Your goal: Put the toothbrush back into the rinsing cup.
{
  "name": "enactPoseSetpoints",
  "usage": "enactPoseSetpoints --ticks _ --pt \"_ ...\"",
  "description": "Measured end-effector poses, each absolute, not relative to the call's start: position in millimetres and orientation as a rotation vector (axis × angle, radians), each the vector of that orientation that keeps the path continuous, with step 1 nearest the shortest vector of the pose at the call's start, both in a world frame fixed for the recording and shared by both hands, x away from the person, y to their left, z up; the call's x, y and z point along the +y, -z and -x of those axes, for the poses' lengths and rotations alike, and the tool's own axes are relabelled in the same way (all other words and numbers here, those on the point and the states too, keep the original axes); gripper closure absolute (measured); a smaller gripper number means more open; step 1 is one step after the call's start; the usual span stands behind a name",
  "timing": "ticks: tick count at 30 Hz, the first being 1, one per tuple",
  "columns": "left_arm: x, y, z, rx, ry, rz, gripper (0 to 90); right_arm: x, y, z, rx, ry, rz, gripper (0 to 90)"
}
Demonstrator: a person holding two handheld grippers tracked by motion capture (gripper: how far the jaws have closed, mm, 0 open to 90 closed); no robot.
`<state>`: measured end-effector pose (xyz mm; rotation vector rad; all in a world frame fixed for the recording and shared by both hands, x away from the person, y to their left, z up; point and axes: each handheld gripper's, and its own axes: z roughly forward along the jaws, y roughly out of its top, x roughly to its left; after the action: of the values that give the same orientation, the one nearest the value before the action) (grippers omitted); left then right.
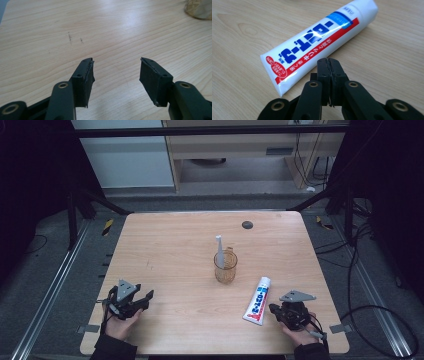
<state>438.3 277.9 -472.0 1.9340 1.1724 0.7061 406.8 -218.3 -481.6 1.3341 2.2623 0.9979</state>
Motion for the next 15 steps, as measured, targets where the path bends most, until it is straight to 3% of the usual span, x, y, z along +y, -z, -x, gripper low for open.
enactPoseSetpoints --ticks 15 --pt "281 476 -443 1.199 -0.705 -1.935 42.4 -205 487 -409 2.343 -1.01 -1.307 89.9"
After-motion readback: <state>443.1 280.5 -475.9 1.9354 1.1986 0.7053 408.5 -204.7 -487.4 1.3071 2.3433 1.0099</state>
